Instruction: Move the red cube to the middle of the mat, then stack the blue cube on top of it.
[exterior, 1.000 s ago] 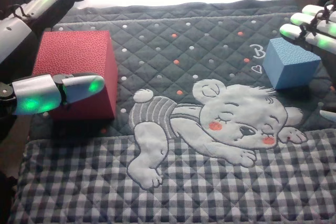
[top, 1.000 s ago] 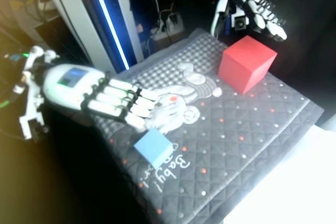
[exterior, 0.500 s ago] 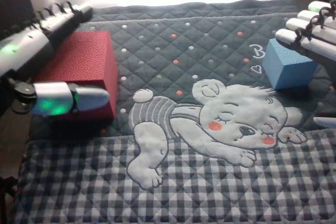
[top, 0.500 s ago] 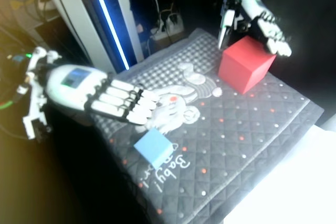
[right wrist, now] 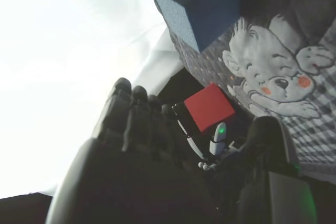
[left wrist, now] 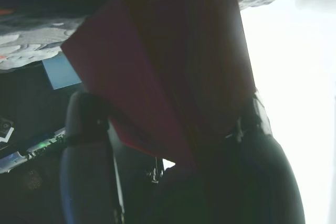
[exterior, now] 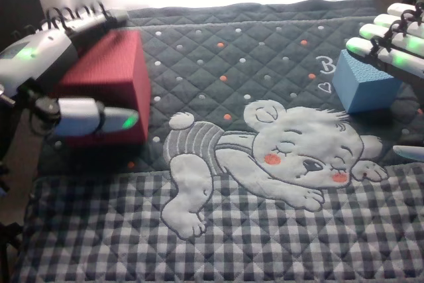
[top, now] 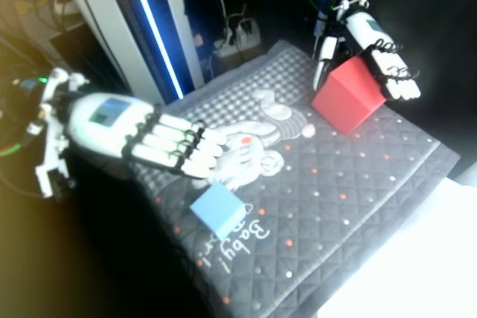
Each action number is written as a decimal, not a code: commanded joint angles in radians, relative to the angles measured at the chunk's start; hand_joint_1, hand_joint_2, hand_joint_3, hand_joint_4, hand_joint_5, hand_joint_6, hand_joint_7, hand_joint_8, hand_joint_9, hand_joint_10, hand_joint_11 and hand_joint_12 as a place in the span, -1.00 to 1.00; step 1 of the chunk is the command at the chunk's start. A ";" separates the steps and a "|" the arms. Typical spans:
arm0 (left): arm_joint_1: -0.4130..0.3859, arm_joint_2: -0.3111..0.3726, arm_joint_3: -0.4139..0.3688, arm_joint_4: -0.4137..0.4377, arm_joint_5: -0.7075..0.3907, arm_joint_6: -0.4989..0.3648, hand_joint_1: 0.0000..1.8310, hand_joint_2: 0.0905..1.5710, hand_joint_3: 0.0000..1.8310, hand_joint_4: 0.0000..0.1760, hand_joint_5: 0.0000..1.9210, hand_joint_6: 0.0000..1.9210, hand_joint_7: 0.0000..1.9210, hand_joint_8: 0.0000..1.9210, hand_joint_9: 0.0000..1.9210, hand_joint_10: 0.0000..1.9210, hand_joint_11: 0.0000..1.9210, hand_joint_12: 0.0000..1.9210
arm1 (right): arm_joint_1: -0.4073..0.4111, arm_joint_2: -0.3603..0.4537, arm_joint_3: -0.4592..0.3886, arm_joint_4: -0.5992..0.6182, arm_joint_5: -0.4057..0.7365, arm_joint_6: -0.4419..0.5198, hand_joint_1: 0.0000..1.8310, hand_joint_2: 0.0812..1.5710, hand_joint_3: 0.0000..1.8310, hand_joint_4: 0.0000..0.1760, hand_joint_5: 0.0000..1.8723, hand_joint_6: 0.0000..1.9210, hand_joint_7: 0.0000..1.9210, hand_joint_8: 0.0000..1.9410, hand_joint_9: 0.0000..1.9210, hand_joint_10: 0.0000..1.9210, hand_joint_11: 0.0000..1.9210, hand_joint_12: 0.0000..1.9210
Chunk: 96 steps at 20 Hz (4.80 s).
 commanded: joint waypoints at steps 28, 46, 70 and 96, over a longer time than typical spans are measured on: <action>-0.206 -0.254 0.135 0.292 0.050 -0.242 -0.08 0.13 -1.00 -0.51 -0.94 -0.97 -1.00 -0.99 -1.00 -0.98 -1.00 -0.86 | -0.004 0.000 0.009 0.031 0.124 -0.003 -0.25 0.73 -0.96 -1.00 -1.00 -1.00 -1.00 -1.00 -1.00 -1.00 -0.98 -0.99; 0.056 -0.016 -0.061 0.140 -0.471 -0.173 -0.58 0.33 -0.97 0.25 -0.96 -0.99 -1.00 -1.00 -1.00 -1.00 -1.00 -1.00 | 0.060 -0.170 0.232 0.105 -0.059 0.203 0.09 0.37 -1.00 -1.00 -1.00 -1.00 -0.94 -0.99 -1.00 -0.68 -1.00 -0.26; 0.103 -0.012 -0.075 0.101 -0.527 -0.173 -0.53 0.39 -1.00 0.27 -0.91 -1.00 -1.00 -1.00 -1.00 -1.00 -1.00 -1.00 | 0.191 -0.327 0.394 0.119 -0.281 0.167 0.03 0.38 -1.00 -1.00 -0.93 -1.00 -0.88 -1.00 -0.88 -0.94 -0.99 -0.48; 0.149 -0.013 -0.074 0.047 -0.577 -0.173 -0.51 0.47 -0.99 -0.18 -0.89 -1.00 -1.00 -1.00 -1.00 -1.00 -0.99 -1.00 | 0.567 -0.231 0.186 -0.409 -0.014 0.331 0.69 -0.04 -0.04 -1.00 0.17 1.00 0.40 1.00 0.53 1.00 0.64 1.00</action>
